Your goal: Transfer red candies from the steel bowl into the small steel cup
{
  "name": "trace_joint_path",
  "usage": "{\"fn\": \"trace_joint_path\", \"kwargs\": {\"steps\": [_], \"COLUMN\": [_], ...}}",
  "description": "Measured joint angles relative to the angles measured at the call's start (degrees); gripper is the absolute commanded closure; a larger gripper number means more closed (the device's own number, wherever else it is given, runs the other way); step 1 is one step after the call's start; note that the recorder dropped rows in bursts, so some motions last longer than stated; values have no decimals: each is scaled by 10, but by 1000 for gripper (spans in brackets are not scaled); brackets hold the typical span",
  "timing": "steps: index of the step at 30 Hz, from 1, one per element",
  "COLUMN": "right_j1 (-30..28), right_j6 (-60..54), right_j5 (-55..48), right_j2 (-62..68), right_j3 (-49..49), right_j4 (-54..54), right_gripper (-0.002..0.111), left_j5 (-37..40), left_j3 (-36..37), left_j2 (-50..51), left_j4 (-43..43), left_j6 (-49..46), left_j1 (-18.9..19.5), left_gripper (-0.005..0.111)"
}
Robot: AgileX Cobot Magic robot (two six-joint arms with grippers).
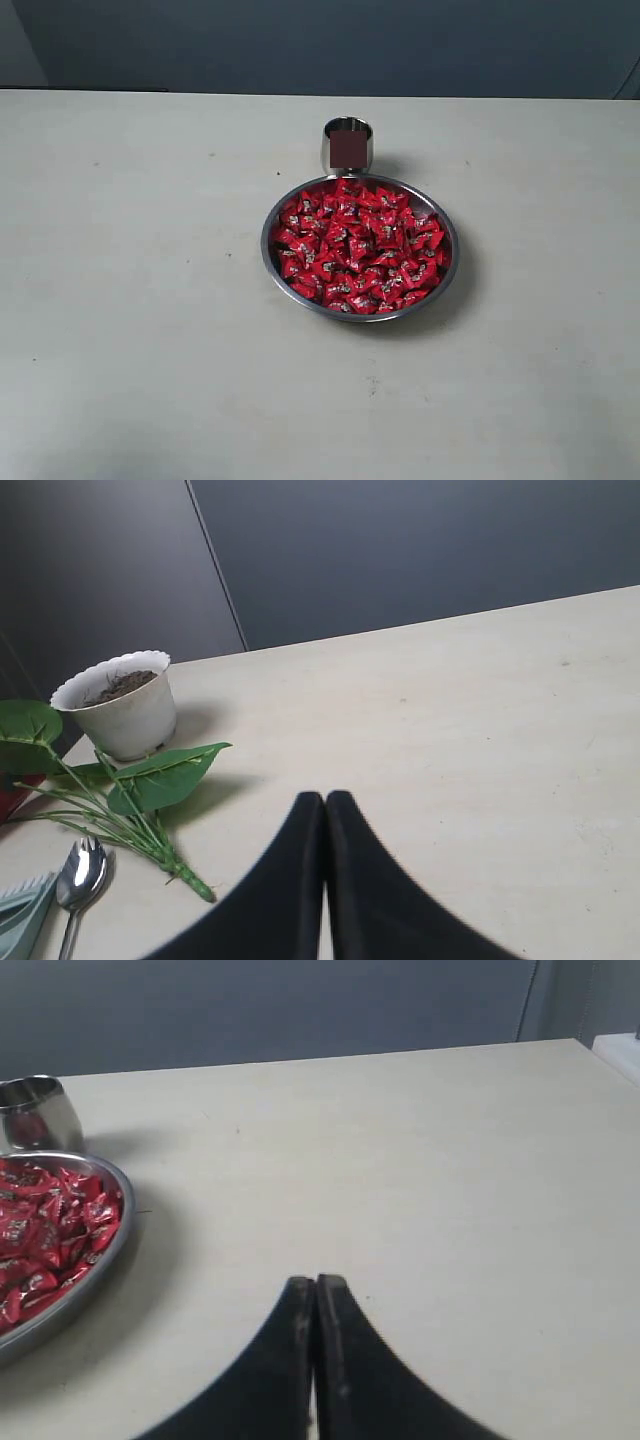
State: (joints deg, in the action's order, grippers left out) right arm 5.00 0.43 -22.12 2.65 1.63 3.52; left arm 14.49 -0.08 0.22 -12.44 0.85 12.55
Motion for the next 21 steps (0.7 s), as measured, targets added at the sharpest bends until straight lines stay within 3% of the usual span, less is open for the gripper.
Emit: {"fn": "trace_joint_path", "kwargs": {"steps": [14, 21], "right_j1": [0, 0], "right_j6": [0, 0], "right_j5": [4, 41], "right_j2": [223, 253], "right_j3": [154, 171], "right_j4": [0, 0], "right_gripper": [109, 109], "left_j5": [0, 0], "left_j3": [0, 0], "left_j2": [0, 0], "left_j4": [0, 0], "left_j6": [0, 0], "left_j1": [0, 0], "left_gripper": [106, 106]}}
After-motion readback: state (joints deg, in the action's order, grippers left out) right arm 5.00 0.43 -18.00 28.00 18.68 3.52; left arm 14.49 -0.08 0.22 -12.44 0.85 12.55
